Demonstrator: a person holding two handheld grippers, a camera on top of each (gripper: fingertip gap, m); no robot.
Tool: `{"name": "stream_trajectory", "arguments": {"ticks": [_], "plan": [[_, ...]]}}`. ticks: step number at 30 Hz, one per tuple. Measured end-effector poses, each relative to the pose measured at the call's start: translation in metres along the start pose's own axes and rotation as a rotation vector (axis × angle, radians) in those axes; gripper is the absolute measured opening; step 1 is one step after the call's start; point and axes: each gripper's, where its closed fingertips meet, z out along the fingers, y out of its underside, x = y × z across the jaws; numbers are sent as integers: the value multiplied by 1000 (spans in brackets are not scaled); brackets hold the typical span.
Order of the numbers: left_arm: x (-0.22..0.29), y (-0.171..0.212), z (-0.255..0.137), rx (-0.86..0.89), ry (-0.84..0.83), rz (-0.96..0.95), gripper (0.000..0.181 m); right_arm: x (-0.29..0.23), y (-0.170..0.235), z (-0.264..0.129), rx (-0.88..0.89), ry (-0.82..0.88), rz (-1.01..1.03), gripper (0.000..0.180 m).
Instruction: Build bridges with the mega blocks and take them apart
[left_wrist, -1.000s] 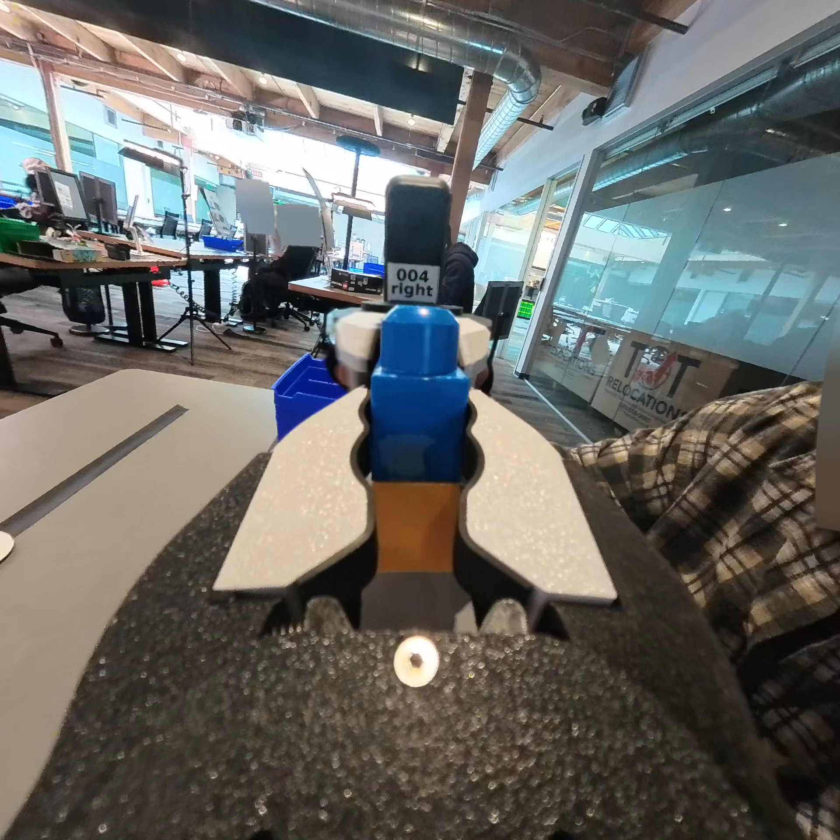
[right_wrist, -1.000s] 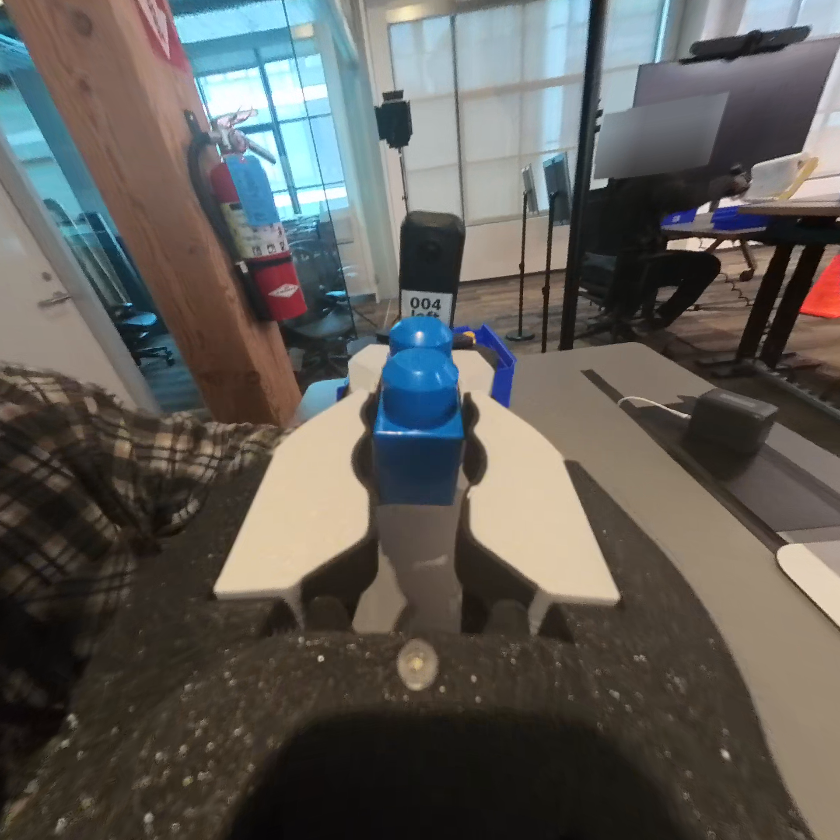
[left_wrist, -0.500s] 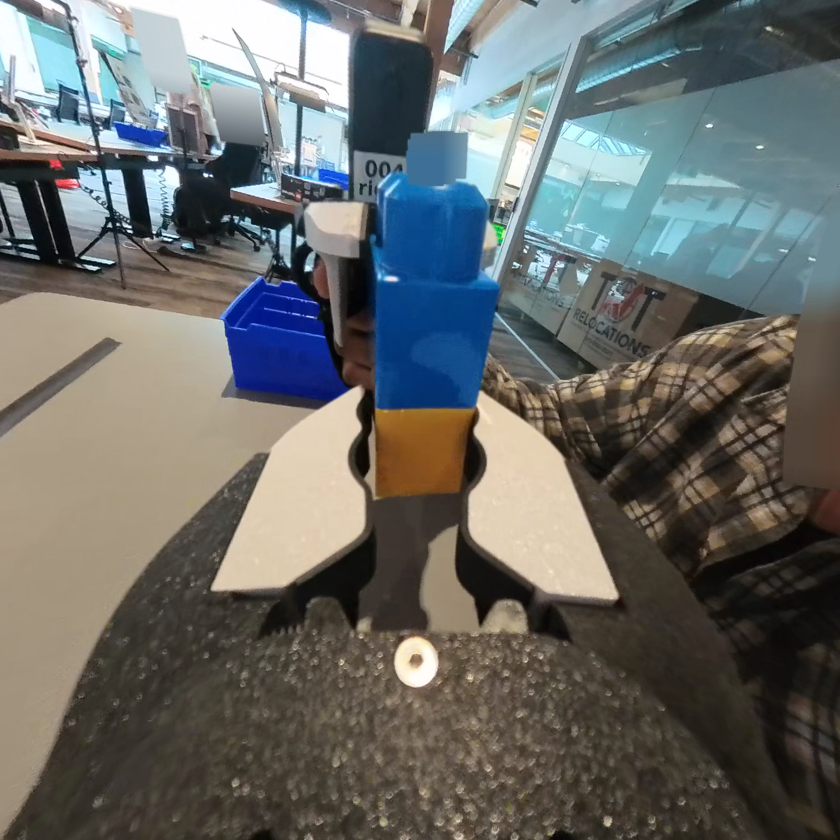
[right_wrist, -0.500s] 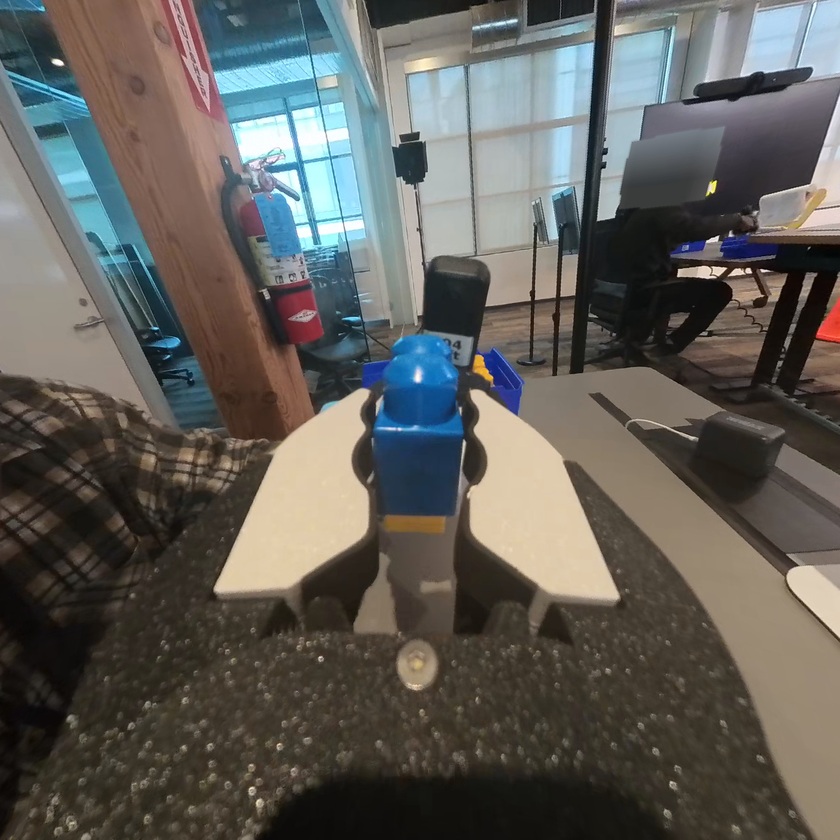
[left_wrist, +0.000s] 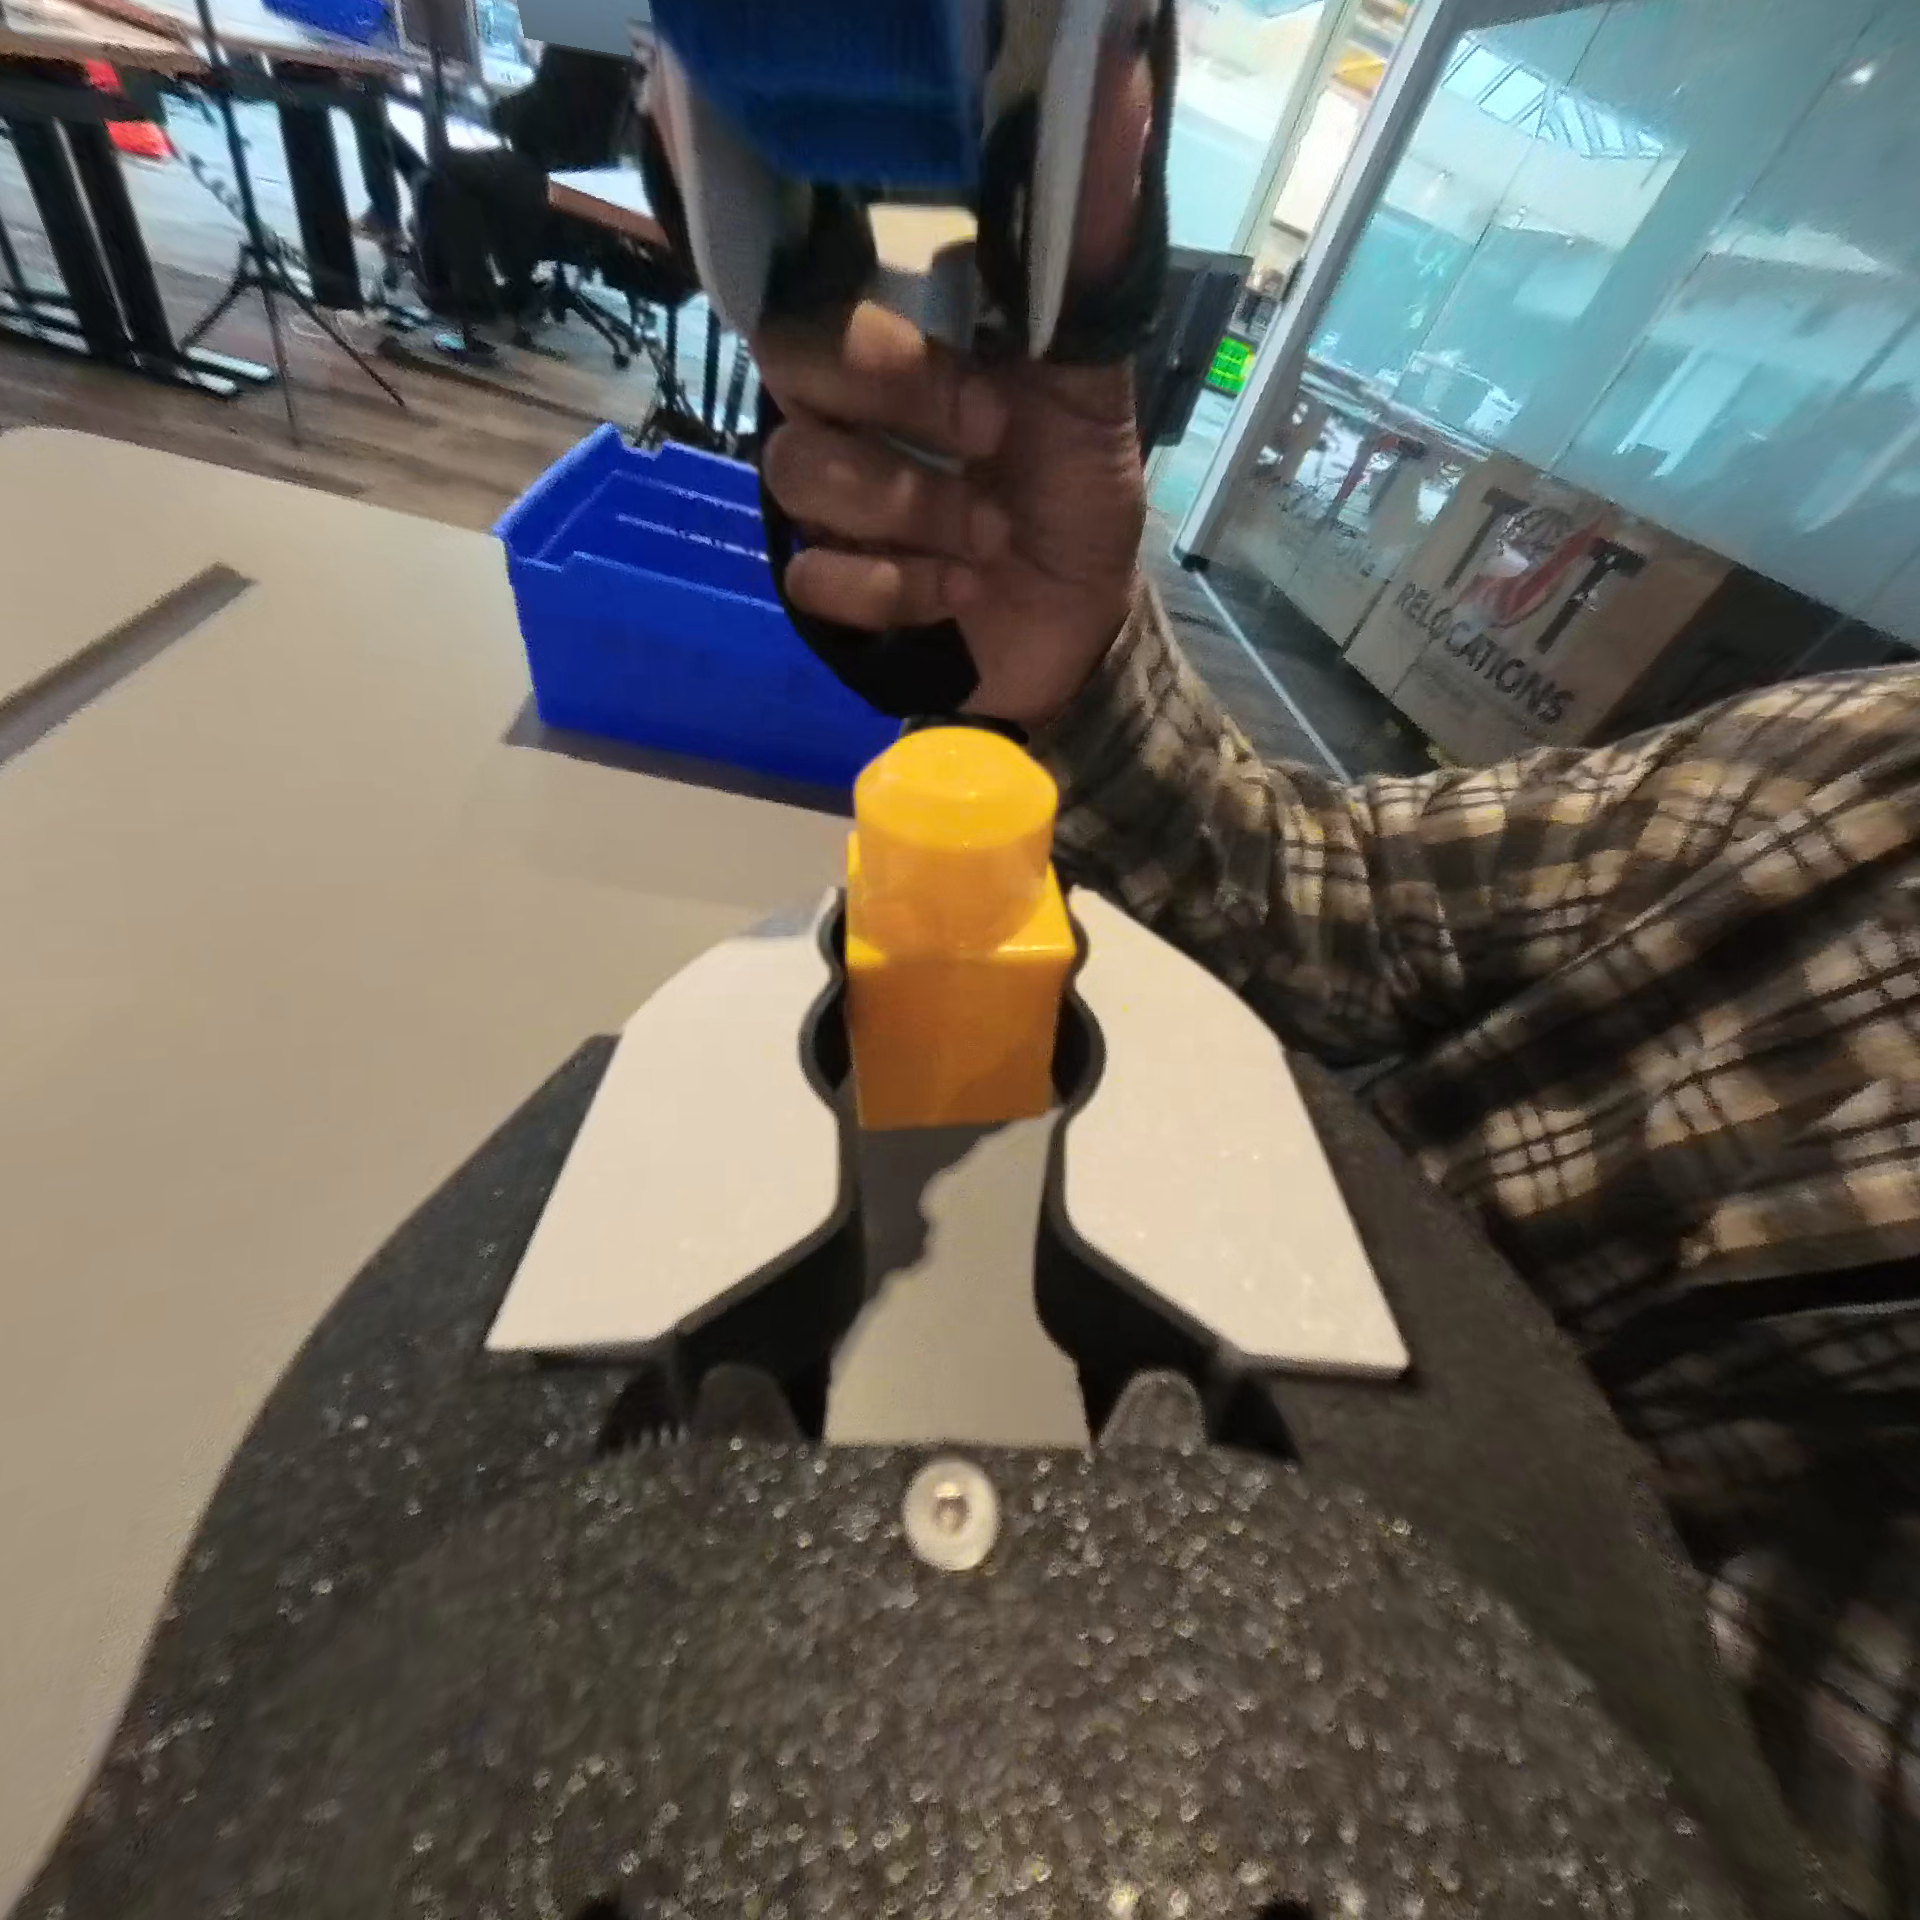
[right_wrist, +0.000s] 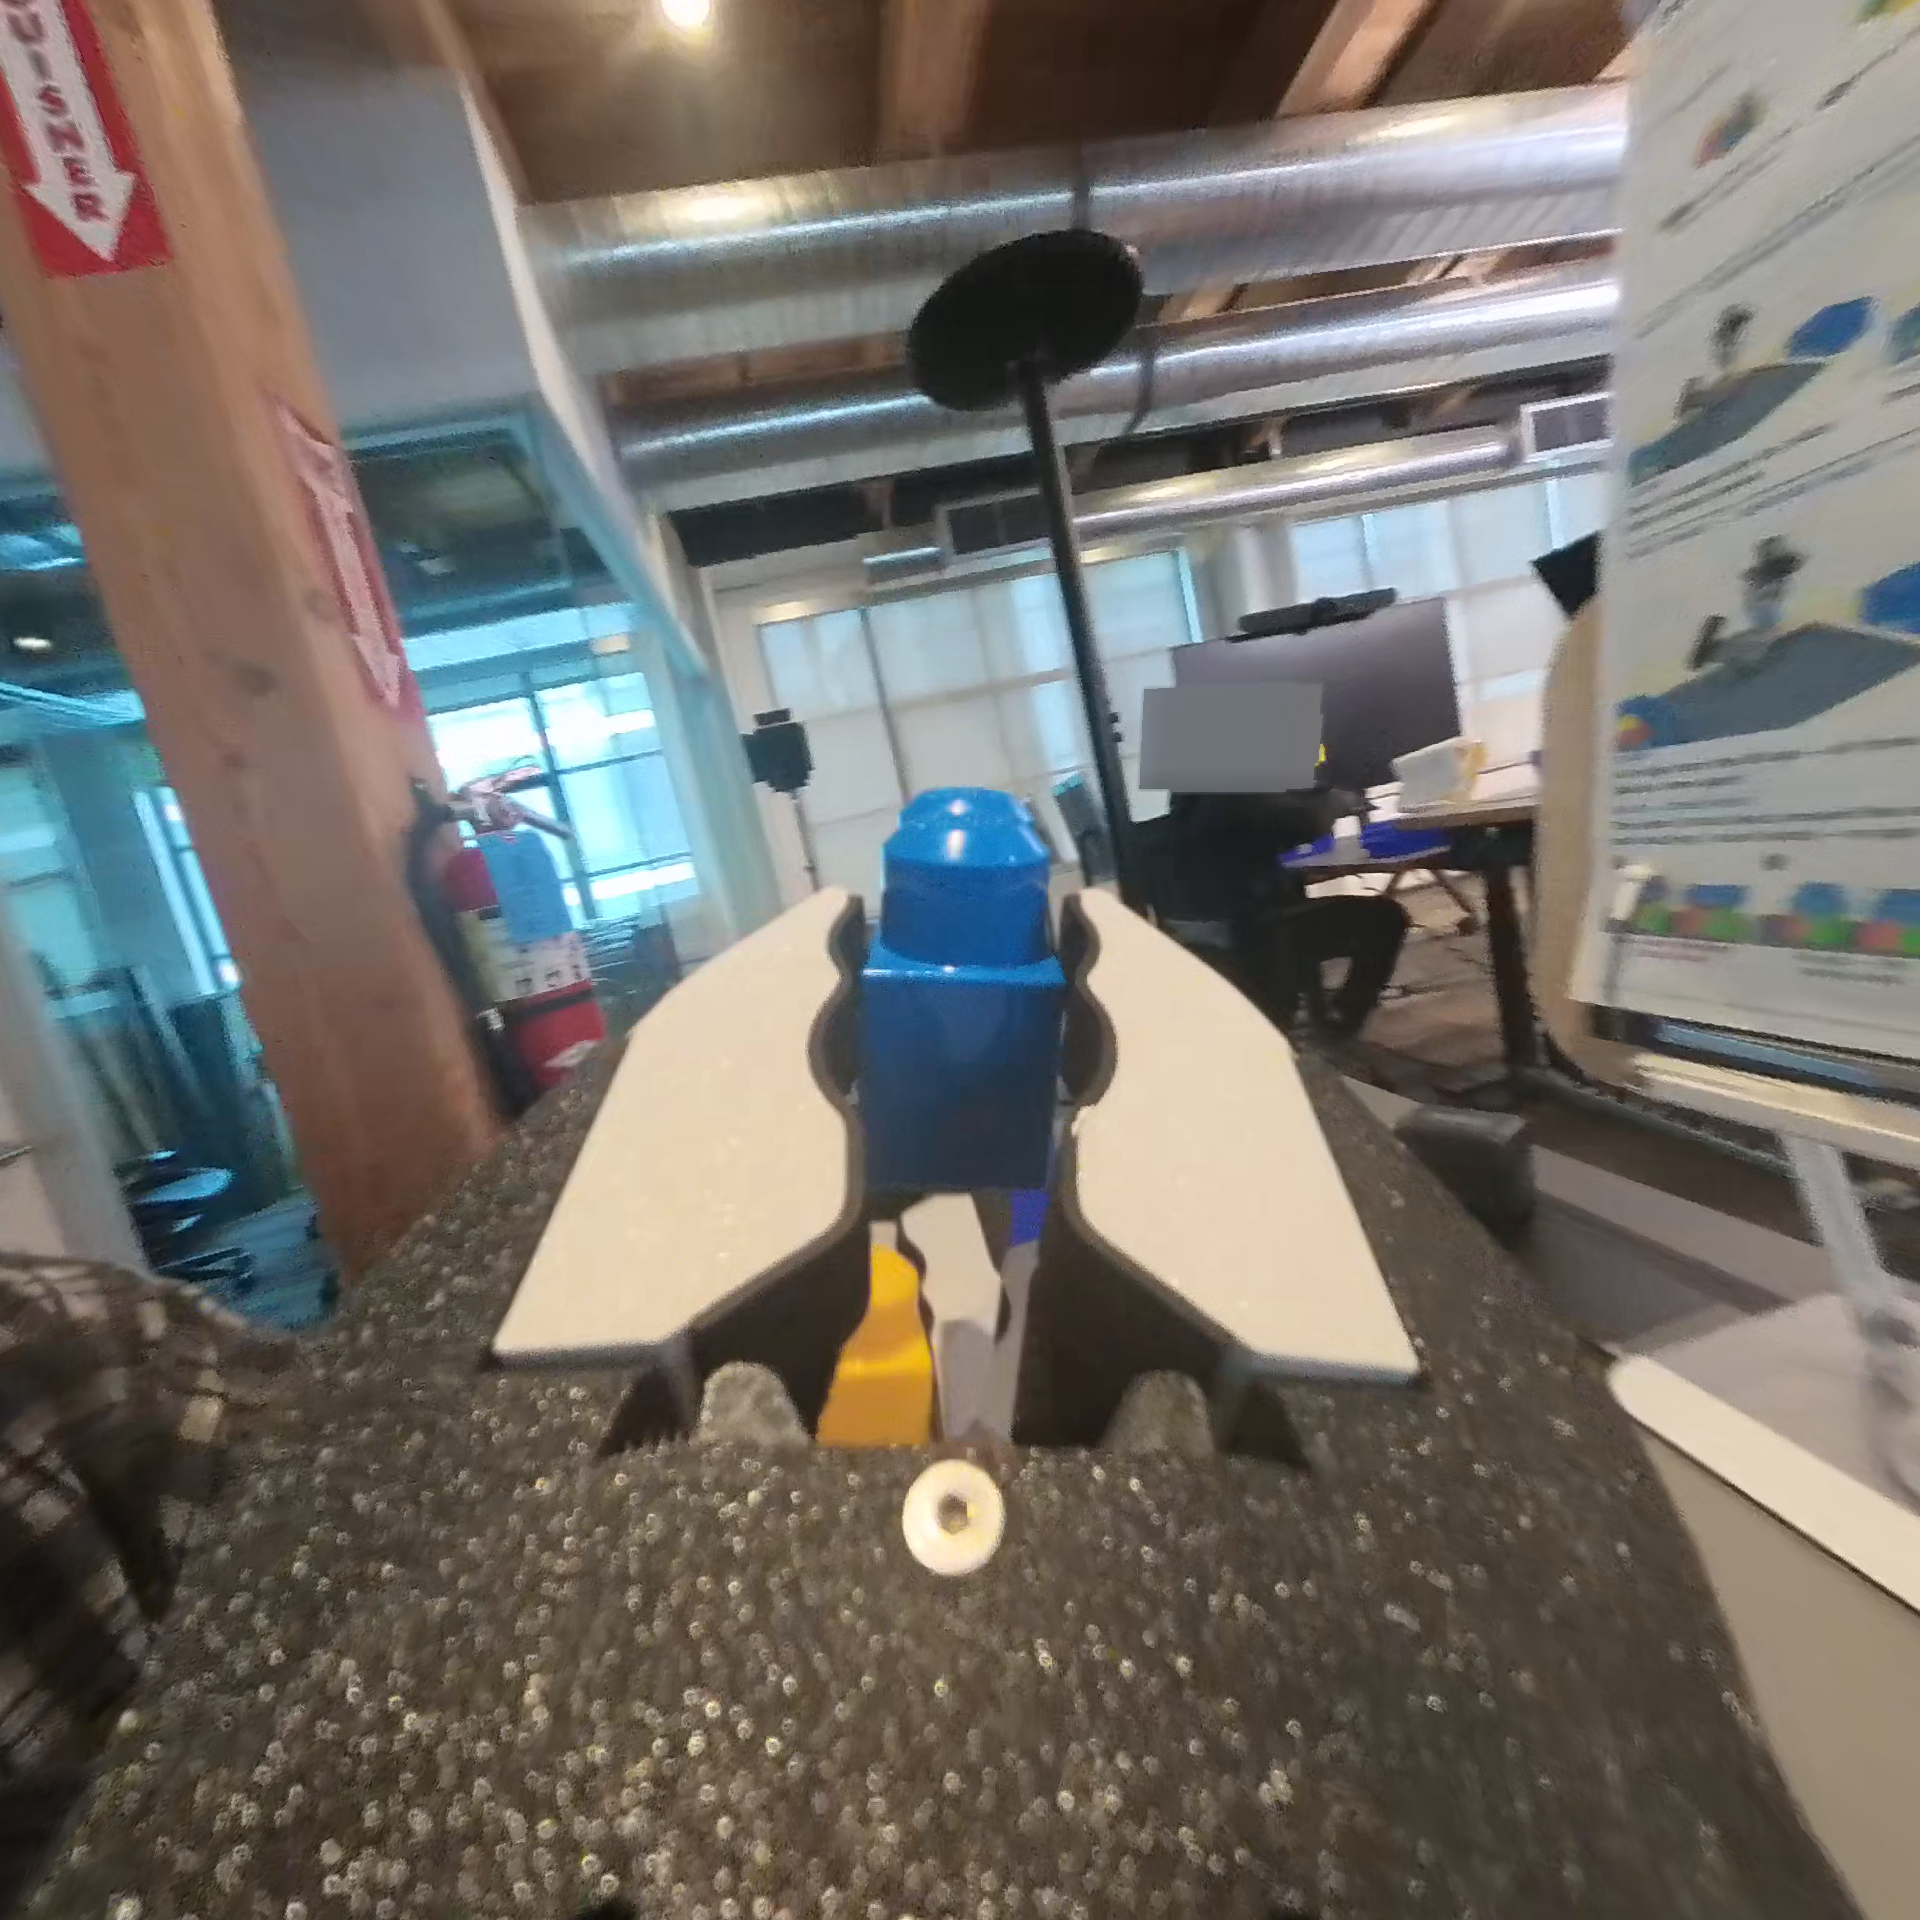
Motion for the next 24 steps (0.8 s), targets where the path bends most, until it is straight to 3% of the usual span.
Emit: {"name": "stream_trajectory", "arguments": {"ticks": [2,5,8,10,15,19,24], "plan": [[3,-7,-3,13,1,32,37,2,-9,-20,-15,65,-19,36],[9,-13,-8,14,-11,76,37,13,-29,-68,-202,274,-150,35],[17,-19,-9,11,-33,146,37,49,-61,-162,-478,656,-321,36],[24,-27,-9,33,-22,163,37,73,-72,-235,-634,881,-303,36],[32,-39,-11,93,-10,168,37,114,-31,-362,-901,1182,-137,36],[30,-36,-11,89,-21,168,37,132,8,-408,-1016,1252,-42,36],[24,-35,-14,92,-37,169,37,129,-10,-396,-923,1213,-102,58]]}}
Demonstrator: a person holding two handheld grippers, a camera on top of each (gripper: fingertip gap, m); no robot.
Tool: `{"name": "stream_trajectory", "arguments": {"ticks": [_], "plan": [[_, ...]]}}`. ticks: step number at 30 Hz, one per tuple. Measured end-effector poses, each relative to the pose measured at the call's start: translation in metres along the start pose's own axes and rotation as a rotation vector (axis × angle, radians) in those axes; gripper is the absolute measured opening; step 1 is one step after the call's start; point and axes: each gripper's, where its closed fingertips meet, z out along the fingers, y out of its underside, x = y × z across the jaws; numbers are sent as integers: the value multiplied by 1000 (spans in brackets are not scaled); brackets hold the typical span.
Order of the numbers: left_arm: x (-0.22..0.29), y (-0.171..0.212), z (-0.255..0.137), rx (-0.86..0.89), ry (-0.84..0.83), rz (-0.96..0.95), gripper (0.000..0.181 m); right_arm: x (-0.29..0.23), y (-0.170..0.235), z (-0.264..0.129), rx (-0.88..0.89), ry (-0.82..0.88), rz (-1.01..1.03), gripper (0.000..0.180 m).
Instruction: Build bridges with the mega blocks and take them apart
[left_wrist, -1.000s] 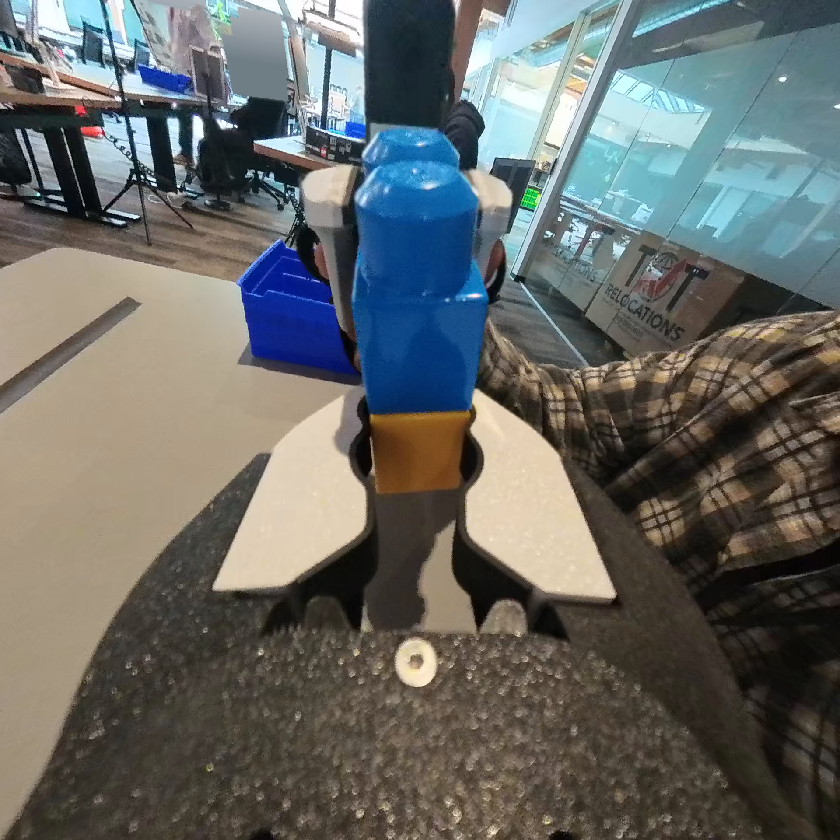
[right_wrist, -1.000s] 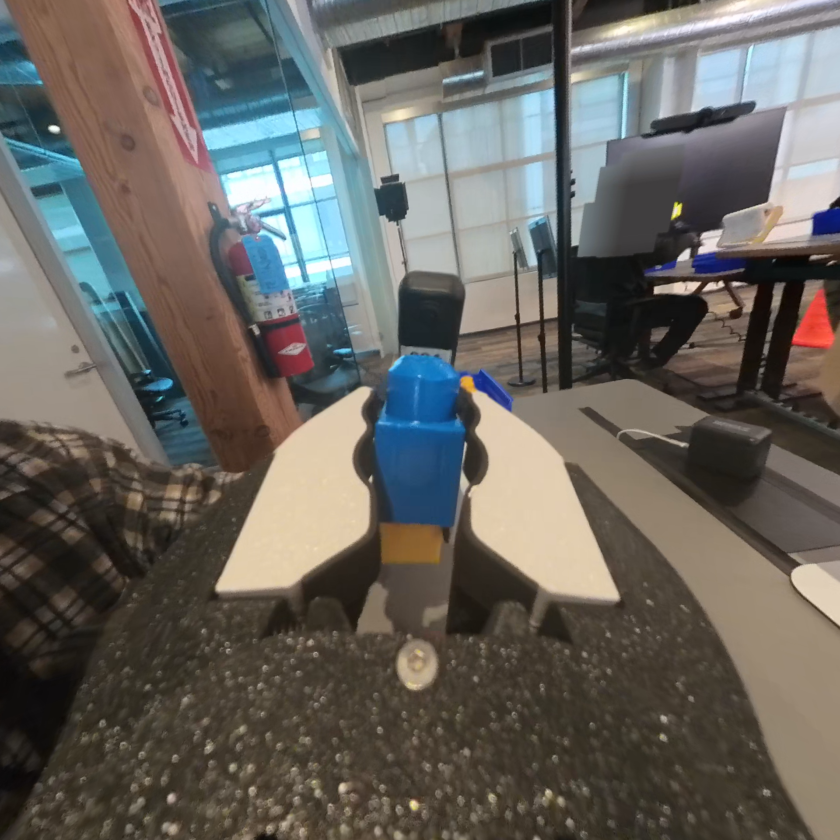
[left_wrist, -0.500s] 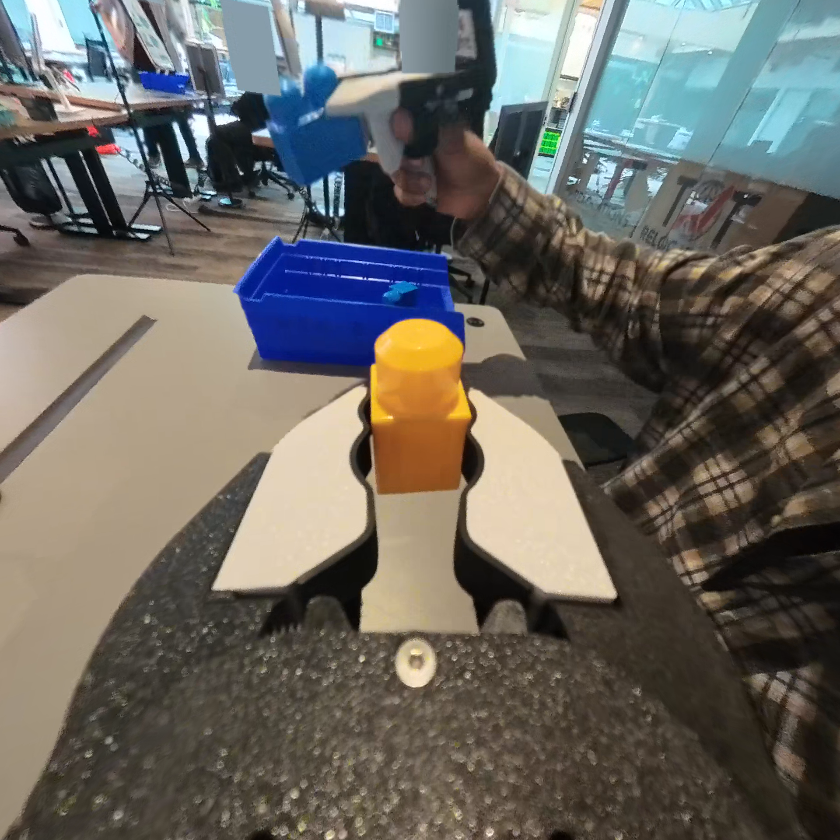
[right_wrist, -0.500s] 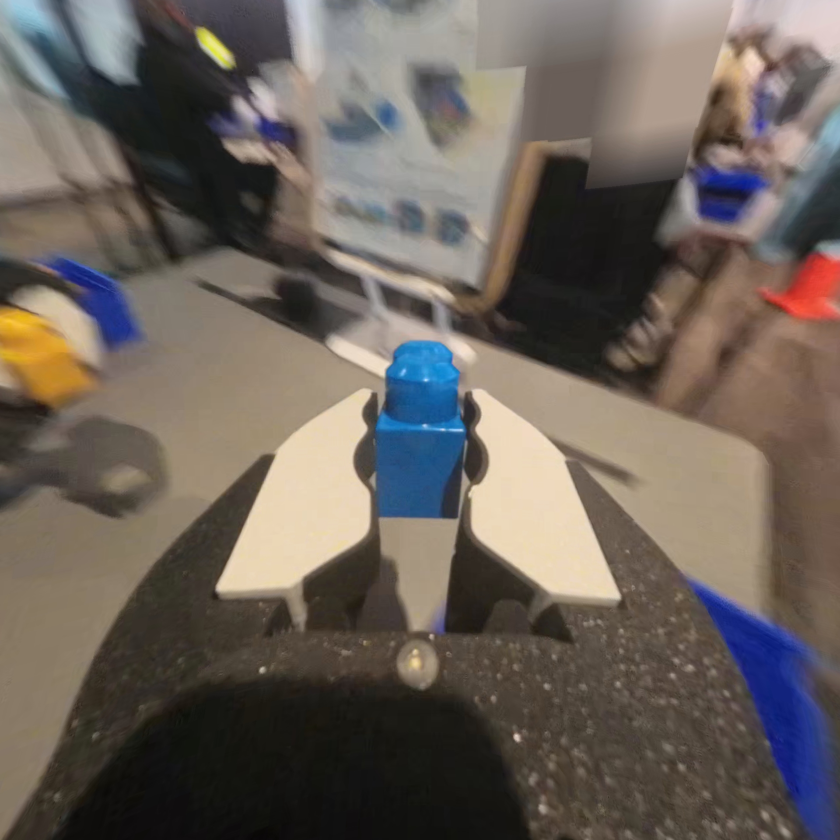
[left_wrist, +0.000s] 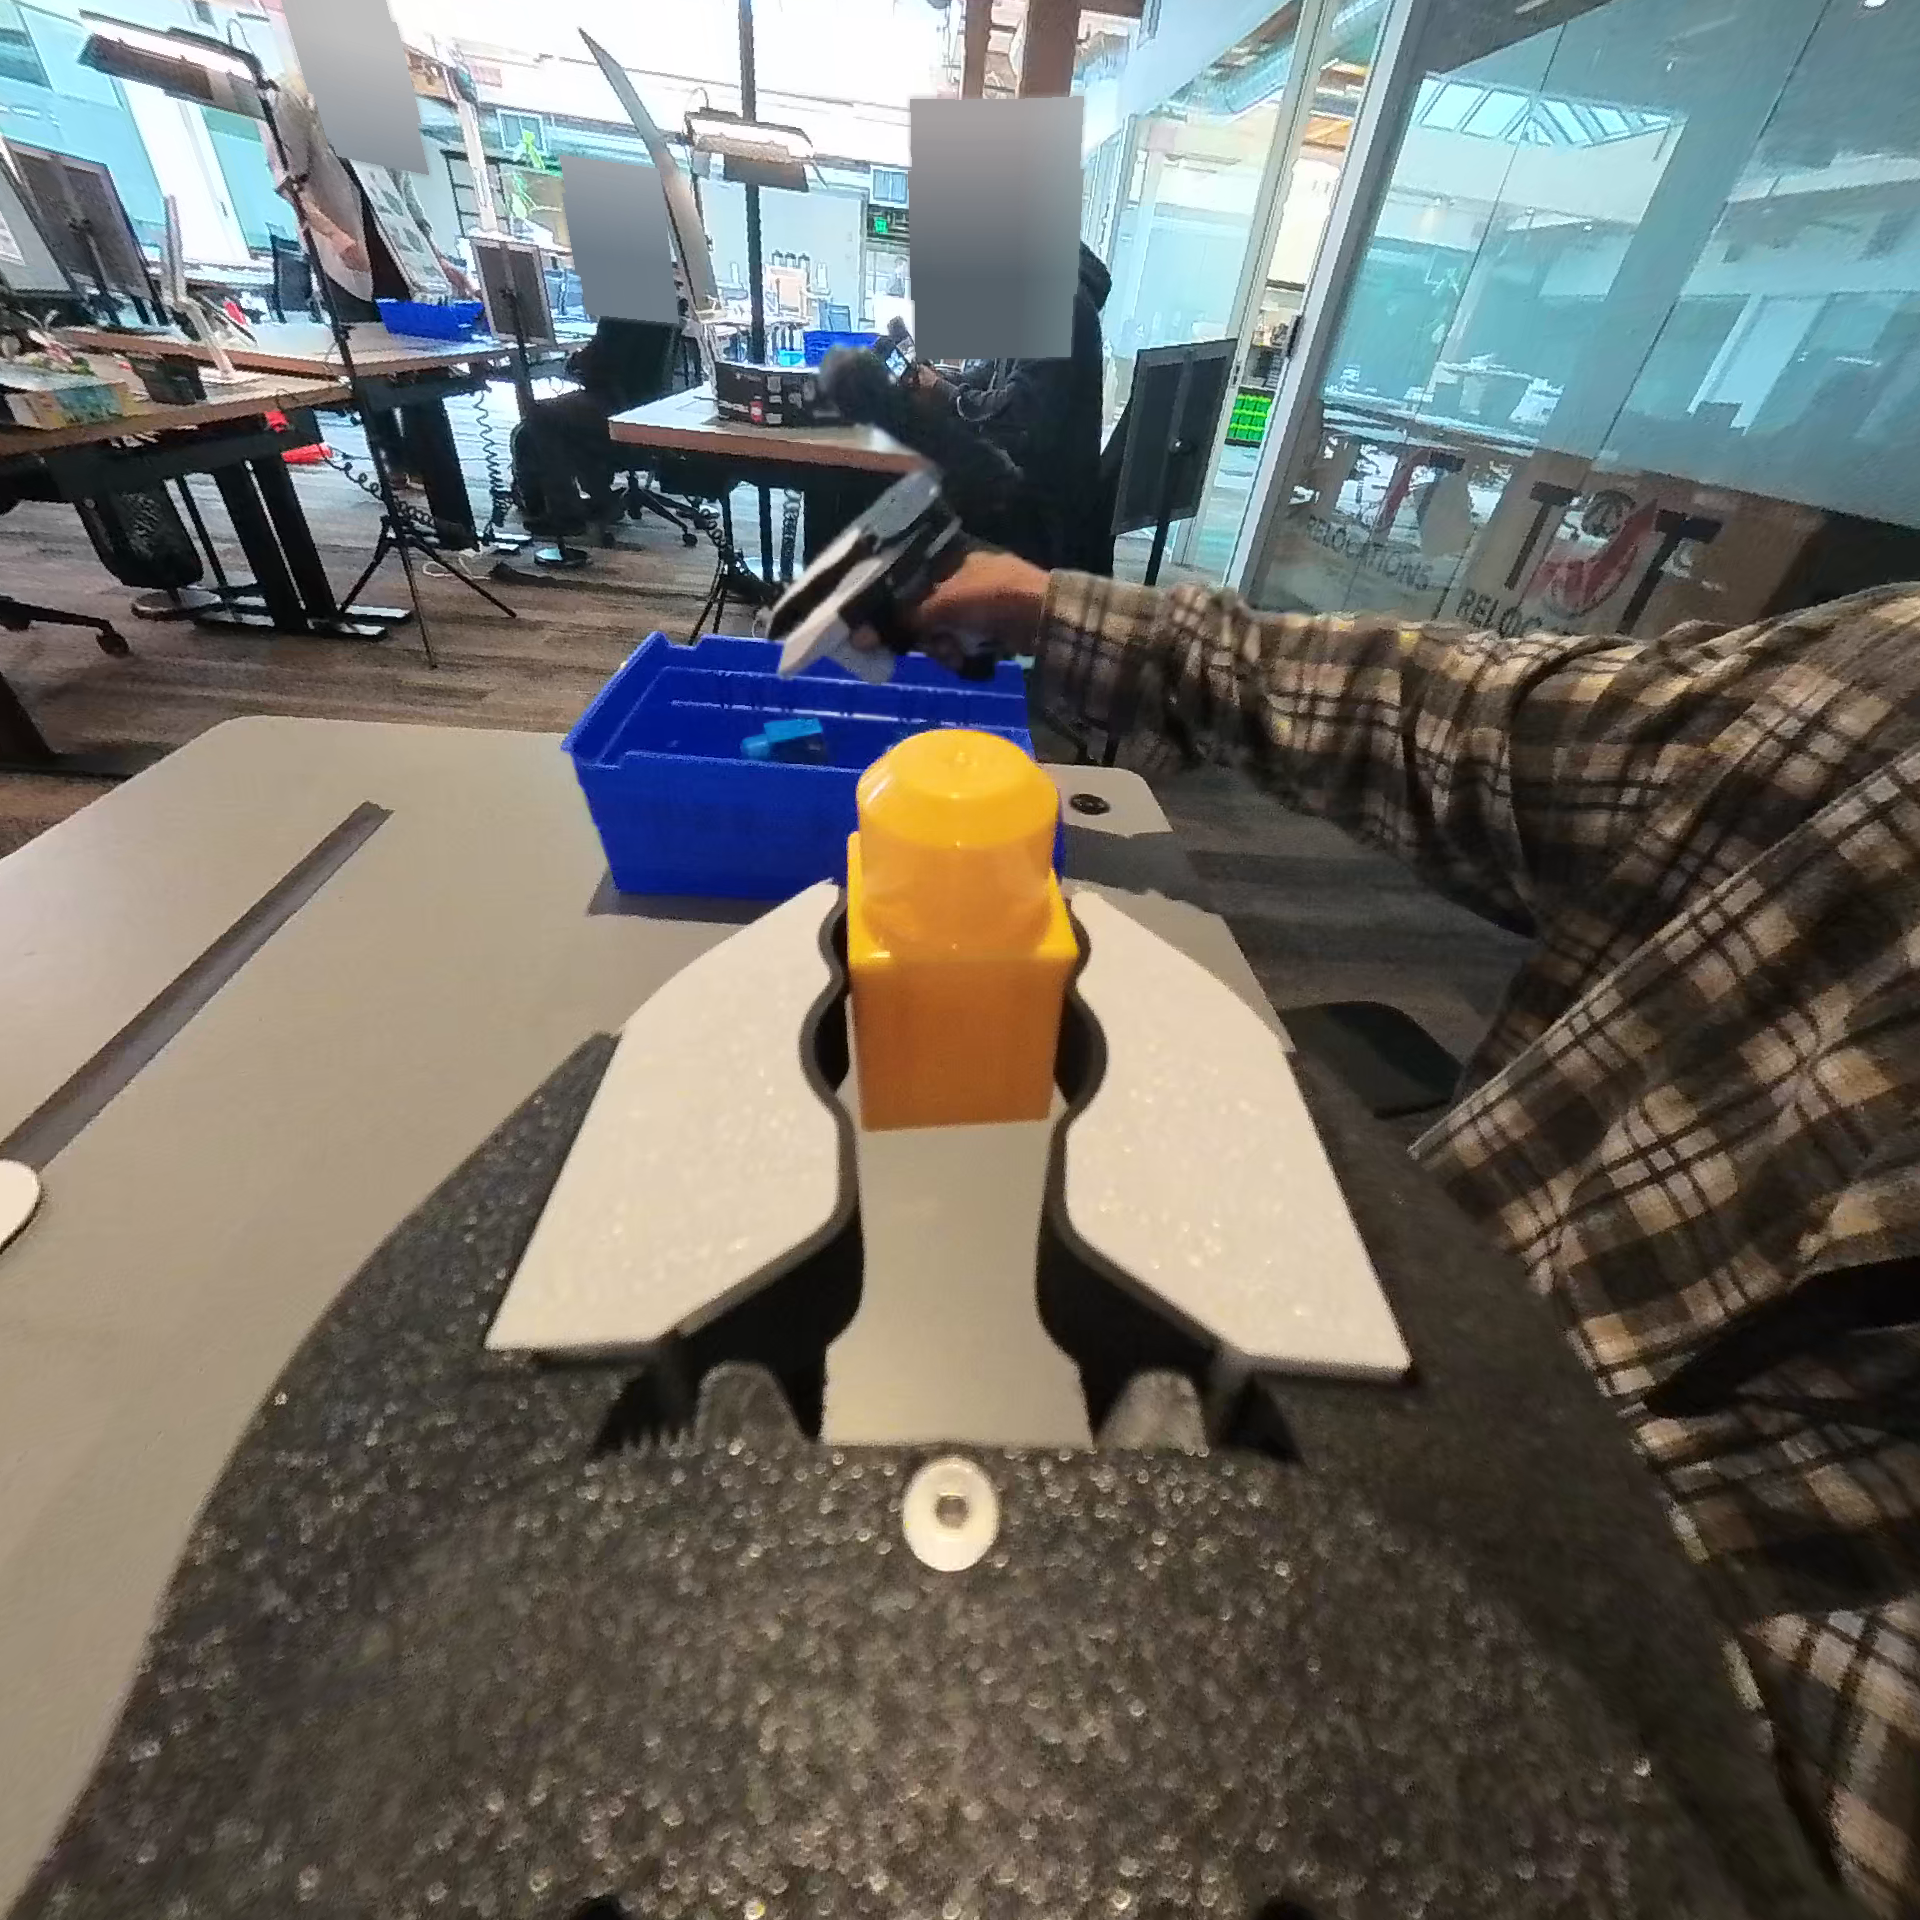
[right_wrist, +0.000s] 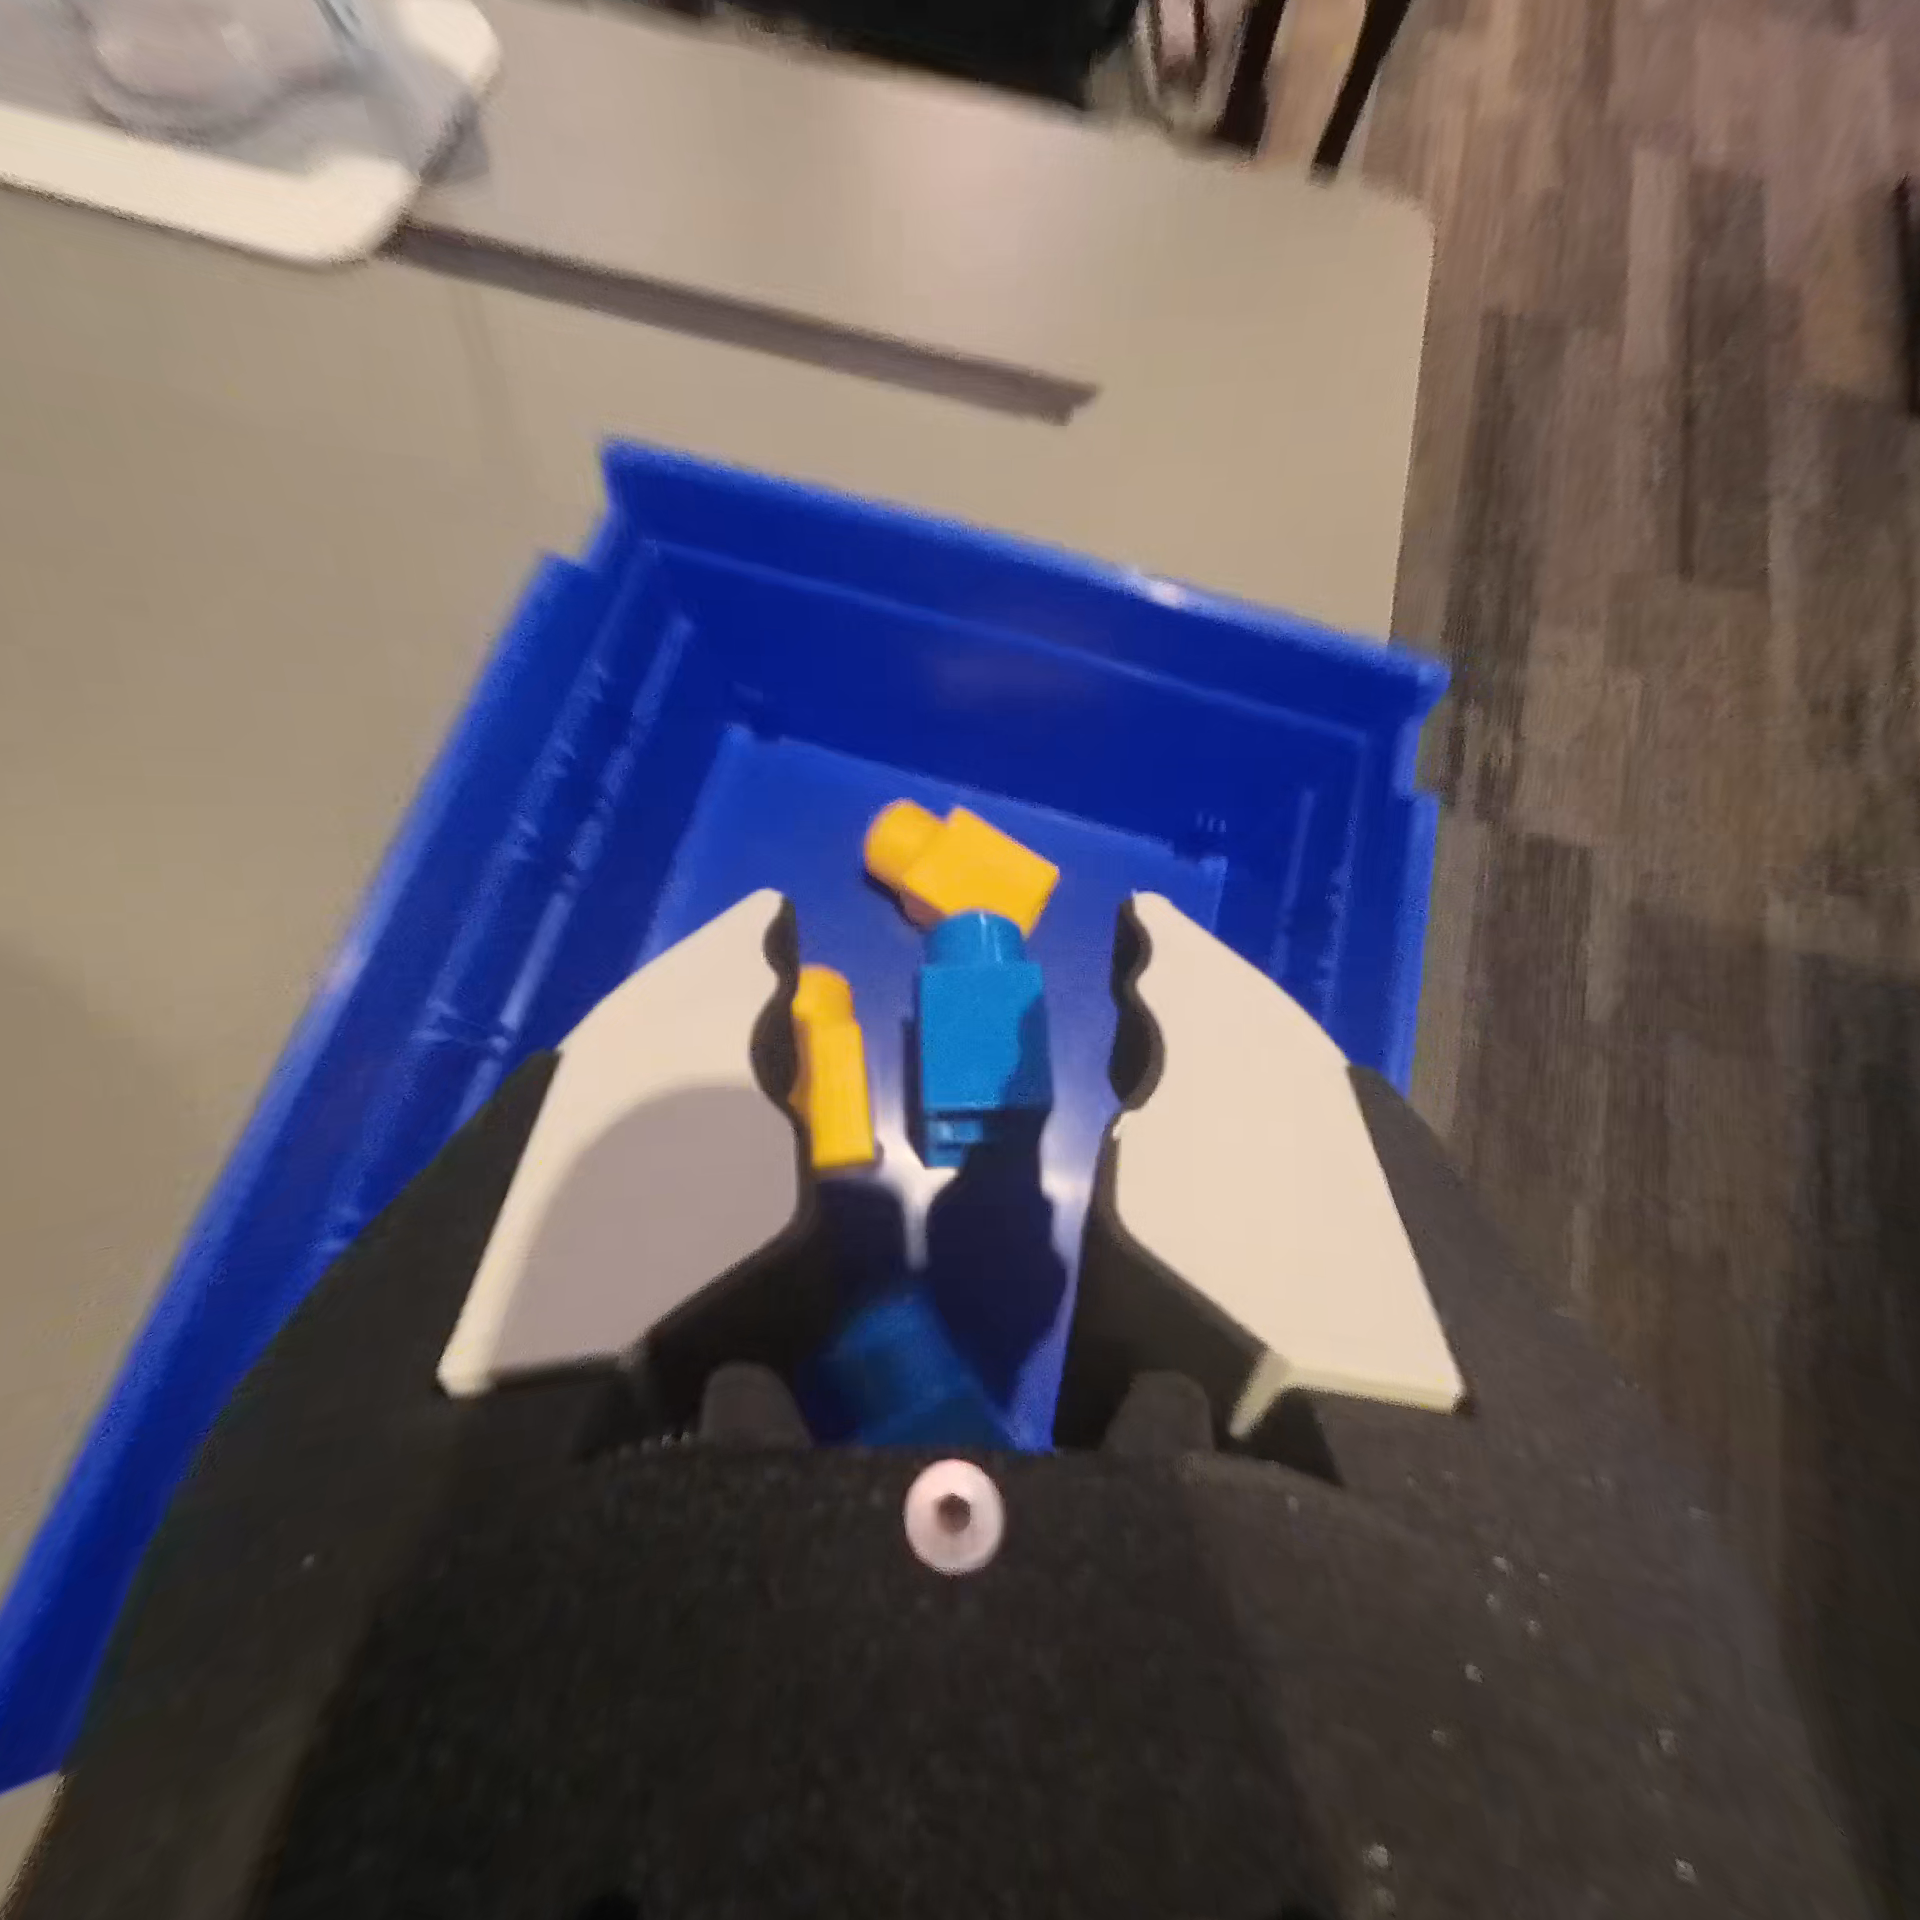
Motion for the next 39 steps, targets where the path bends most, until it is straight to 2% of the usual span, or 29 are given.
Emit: {"name": "stream_trajectory", "arguments": {"ticks": [1,3,7,11,15,20,29,37,38,39], "plan": [[-2,1,0,1,0,-6,37,-8,-15,-9,67,-22,-13,59],[-4,3,0,3,2,-17,37,-50,-53,-32,246,-170,-40,55],[-3,10,8,-17,18,-23,37,-194,-113,-87,543,-611,-175,51],[5,18,20,-58,46,-23,37,-327,-125,-112,624,-889,-421,55],[12,19,26,-68,69,-15,37,-396,-125,-110,649,-1043,-521,52],[17,17,27,-59,87,-16,37,-421,-126,-100,653,-1144,-471,38],[19,12,25,-46,88,-5,37,-435,-116,-85,608,-1185,-459,34],[25,4,28,5,108,9,37,-437,-116,-93,600,-1222,-452,29],[26,3,29,10,111,6,40,-435,-118,-97,616,-1225,-444,29],[24,4,31,2,102,-6,57,-429,-122,-103,636,-1224,-427,29]]}}
